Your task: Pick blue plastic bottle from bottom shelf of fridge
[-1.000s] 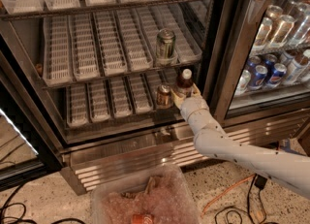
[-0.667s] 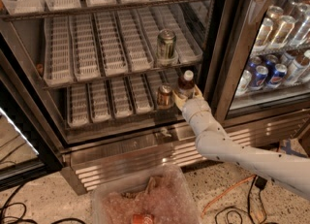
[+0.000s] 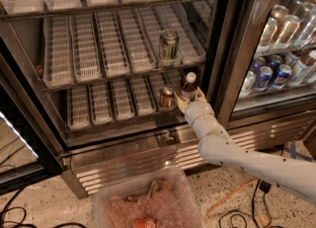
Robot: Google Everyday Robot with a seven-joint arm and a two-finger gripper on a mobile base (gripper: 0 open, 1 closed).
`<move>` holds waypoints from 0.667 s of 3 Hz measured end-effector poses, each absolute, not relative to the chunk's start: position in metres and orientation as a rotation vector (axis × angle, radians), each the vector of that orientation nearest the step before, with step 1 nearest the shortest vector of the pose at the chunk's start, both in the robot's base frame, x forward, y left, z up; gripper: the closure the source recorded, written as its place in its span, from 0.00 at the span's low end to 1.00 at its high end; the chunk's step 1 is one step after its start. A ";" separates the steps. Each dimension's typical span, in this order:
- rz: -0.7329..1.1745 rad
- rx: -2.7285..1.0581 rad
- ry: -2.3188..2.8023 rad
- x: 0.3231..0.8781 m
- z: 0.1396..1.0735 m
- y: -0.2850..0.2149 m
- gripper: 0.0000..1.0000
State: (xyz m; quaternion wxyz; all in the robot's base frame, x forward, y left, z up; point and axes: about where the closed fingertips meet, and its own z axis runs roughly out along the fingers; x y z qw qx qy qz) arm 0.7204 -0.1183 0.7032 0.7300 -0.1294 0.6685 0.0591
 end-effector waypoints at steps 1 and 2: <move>0.130 -0.285 1.472 0.720 0.696 -0.118 1.00; 0.130 -0.285 1.472 0.720 0.696 -0.118 1.00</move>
Offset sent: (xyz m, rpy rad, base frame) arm -0.1109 -0.0045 0.0771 0.0194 -0.1069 0.0656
